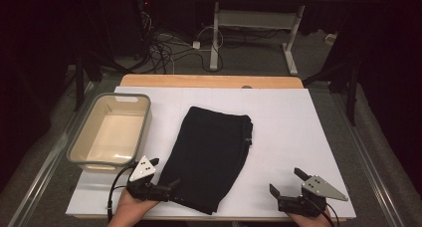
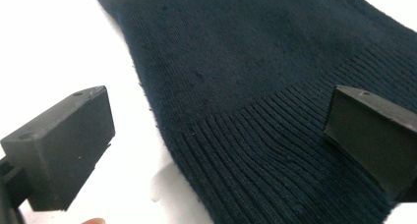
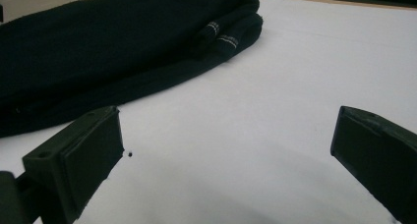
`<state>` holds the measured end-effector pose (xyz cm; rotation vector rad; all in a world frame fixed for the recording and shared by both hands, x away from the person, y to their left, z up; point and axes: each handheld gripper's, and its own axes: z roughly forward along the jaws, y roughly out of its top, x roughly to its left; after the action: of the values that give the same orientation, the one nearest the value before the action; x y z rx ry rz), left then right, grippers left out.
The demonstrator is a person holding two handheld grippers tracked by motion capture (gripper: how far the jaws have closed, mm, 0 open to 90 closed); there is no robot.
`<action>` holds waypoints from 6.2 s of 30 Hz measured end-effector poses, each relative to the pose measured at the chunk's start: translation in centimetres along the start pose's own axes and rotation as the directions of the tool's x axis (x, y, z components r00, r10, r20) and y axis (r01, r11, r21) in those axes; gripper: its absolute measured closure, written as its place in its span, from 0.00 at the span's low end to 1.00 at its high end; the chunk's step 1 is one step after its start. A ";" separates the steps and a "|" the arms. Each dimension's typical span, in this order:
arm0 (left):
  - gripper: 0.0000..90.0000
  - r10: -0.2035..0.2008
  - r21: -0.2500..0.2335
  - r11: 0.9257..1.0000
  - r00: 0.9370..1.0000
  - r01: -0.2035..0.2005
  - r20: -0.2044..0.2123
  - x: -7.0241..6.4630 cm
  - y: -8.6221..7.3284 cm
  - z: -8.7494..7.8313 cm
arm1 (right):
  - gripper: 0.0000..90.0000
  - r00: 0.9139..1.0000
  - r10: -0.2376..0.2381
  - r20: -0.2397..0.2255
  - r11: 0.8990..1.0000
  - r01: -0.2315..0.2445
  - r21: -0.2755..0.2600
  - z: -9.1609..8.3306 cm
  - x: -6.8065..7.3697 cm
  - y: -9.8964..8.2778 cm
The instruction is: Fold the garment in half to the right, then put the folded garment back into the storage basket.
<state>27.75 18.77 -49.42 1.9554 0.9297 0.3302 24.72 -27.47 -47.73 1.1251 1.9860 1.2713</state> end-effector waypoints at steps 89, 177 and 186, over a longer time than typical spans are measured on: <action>0.37 -0.137 0.313 0.943 0.988 0.108 0.073 -0.6 0.0 -1.5 | 0.00 0.992 -0.080 -0.095 0.996 0.082 0.021 3.1 3.3 1.3; 0.69 0.044 0.494 0.866 0.995 -0.081 0.086 -2.4 3.5 -0.8 | 0.87 0.999 0.024 -0.024 0.973 -0.018 0.228 20.0 -1.4 9.6; 0.70 0.053 0.599 0.796 0.995 -0.090 0.080 -2.0 6.1 -1.1 | 0.87 0.999 -0.027 -0.016 0.991 0.029 0.129 18.5 -0.2 11.8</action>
<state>28.71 16.20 -43.53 2.5751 1.0028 0.0038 43.47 -16.35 -44.85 1.1465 2.1131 1.1532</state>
